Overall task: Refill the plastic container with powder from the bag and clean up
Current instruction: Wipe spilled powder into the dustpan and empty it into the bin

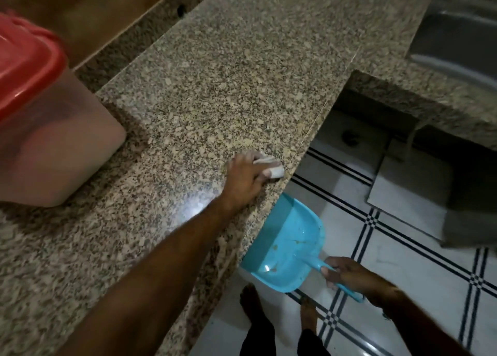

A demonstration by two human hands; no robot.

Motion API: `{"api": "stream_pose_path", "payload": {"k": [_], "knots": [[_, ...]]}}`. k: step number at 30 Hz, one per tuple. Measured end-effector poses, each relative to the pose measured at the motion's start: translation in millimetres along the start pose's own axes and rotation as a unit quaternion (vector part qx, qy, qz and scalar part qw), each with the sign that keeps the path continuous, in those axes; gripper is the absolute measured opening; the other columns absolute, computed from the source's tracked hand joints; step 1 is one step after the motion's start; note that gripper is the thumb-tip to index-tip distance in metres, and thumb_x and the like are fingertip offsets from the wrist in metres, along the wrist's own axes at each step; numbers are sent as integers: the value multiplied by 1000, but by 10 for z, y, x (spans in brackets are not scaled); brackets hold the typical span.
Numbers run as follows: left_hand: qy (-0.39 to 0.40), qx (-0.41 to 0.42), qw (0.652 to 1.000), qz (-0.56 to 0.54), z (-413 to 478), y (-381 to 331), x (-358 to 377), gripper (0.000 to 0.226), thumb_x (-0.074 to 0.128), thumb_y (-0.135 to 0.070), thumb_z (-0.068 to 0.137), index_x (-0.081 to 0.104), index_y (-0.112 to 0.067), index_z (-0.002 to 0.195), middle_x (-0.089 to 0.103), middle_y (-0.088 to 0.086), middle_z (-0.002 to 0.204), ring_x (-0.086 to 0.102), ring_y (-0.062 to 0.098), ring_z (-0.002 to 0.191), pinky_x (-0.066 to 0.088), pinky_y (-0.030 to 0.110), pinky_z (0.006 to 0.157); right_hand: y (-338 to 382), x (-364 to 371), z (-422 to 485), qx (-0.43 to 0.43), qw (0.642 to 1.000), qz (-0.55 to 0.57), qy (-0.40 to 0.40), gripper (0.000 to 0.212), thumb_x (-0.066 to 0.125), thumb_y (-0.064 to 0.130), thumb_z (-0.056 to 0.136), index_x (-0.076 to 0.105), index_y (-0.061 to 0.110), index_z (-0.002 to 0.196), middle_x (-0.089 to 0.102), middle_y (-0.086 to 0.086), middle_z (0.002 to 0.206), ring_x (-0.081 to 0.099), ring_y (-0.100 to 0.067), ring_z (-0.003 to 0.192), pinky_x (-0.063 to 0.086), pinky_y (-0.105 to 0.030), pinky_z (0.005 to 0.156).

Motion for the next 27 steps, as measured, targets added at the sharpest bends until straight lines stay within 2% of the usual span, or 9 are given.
{"api": "stream_pose_path", "payload": {"k": [3,6,11,13,15,17,19,21,27], "knots": [[30,30,999,-1,-355,-100,31,44,37,-48,104,65,-42,137,58,4,135,44,24,118,32,41,98,10,-26,-71,-9,1000,-4,-8,24,61,31,105,68,15,88,68,3,73,64,-3,66,50,-14,64],[32,44,999,-2,-799,-45,-84,50,31,-52,101,66,-42,136,57,3,133,44,21,116,25,33,88,6,22,-114,-22,1000,0,14,28,59,34,105,66,14,87,67,3,72,63,-5,68,51,-15,67],[-4,-7,1000,-1,-1766,77,-288,47,35,-52,105,70,-36,132,58,-3,130,50,18,118,40,42,95,-39,144,-173,-41,997,8,65,26,58,29,106,66,10,91,66,-2,74,62,-9,69,51,-17,67],[-16,-12,999,-26,-1888,-1,-385,46,36,-50,105,74,-34,126,60,-9,125,54,12,114,45,37,92,-108,156,-233,-43,996,9,81,25,59,29,105,66,8,93,66,-3,75,62,-10,70,52,-18,67],[-53,-77,992,-85,-1869,83,-498,43,40,-47,104,75,-31,123,66,-5,120,61,13,109,52,34,90,-163,143,-289,-47,994,14,94,26,60,30,105,65,7,95,66,-5,76,61,-12,71,51,-20,68],[-117,-174,971,-112,-1901,280,-619,43,42,-49,103,75,-30,122,71,1,116,67,22,104,57,41,89,-176,123,-340,-53,993,10,107,27,60,32,105,66,7,96,66,-6,77,60,-13,72,51,-22,69],[-166,-241,954,-63,-2044,427,-677,50,40,-52,102,77,-26,122,75,4,111,70,27,96,58,46,83,-187,127,-375,-54,991,2,120,26,60,32,105,65,8,96,65,-7,78,59,-13,71,51,-22,67],[-185,-268,946,-11,-2162,396,-642,55,36,-53,101,78,-23,121,73,8,111,68,33,97,56,44,81,-194,152,-388,-50,991,3,125,24,59,29,105,65,7,98,64,-7,79,59,-11,69,52,-23,65],[-173,-283,939,88,-2263,-118,-332,61,27,-58,99,71,-32,133,63,8,140,57,36,118,51,49,92,-20,393,-455,-68,987,-17,145,21,58,27,106,64,13,90,60,-7,79,57,-8,63,50,-23,62]]}}
Point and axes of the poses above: each hand's wrist, its own z-axis towards the middle knuckle, its own x-axis out of the palm, y = z × x, the point moved 9 cm from there along z, towards the middle knuckle
